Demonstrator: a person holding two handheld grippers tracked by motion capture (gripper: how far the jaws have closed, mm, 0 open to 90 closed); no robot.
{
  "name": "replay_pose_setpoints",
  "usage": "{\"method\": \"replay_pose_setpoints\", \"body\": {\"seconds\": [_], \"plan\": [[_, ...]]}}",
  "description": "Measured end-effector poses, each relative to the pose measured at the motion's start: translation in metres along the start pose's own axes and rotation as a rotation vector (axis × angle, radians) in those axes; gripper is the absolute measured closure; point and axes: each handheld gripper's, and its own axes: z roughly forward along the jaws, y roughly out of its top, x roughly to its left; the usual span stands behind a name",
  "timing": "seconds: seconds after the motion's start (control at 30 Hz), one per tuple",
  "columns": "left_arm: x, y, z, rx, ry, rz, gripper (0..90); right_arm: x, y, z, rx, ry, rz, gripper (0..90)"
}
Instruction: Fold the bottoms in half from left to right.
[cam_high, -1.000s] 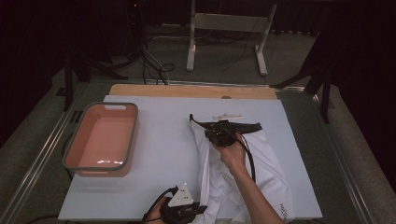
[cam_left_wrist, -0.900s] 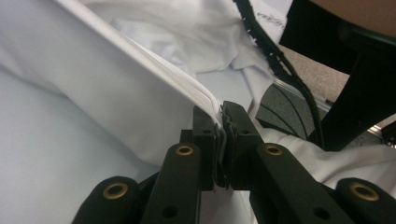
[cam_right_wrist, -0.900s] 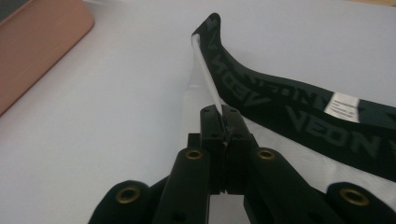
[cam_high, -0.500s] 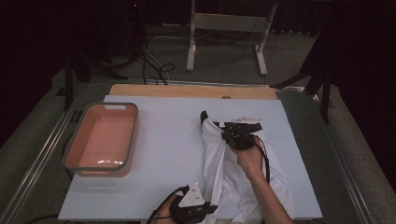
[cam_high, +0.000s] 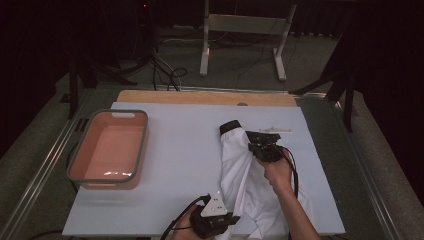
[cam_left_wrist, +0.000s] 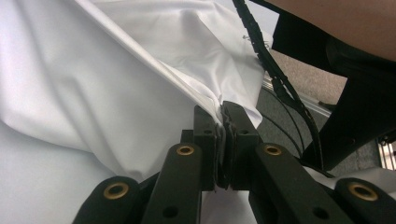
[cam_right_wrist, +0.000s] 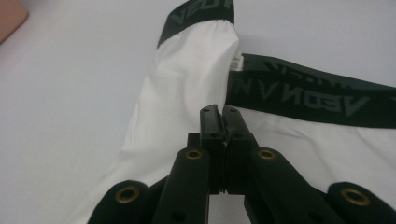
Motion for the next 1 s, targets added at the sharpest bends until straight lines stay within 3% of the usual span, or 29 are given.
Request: {"method": "replay_pose_setpoints", "body": {"seconds": [0.6, 1.0], "plan": [[0.001, 0.013, 0.015, 0.000, -0.022, -0.005, 84.8, -0.027, -0.012, -0.008, 0.015, -0.045, 0.043, 88.9], [0.000, 0.023, 0.026, -0.004, -0.039, 0.003, 84.5, -0.049, -0.023, -0.019, -0.004, -0.070, 0.079, 88.9]]}}
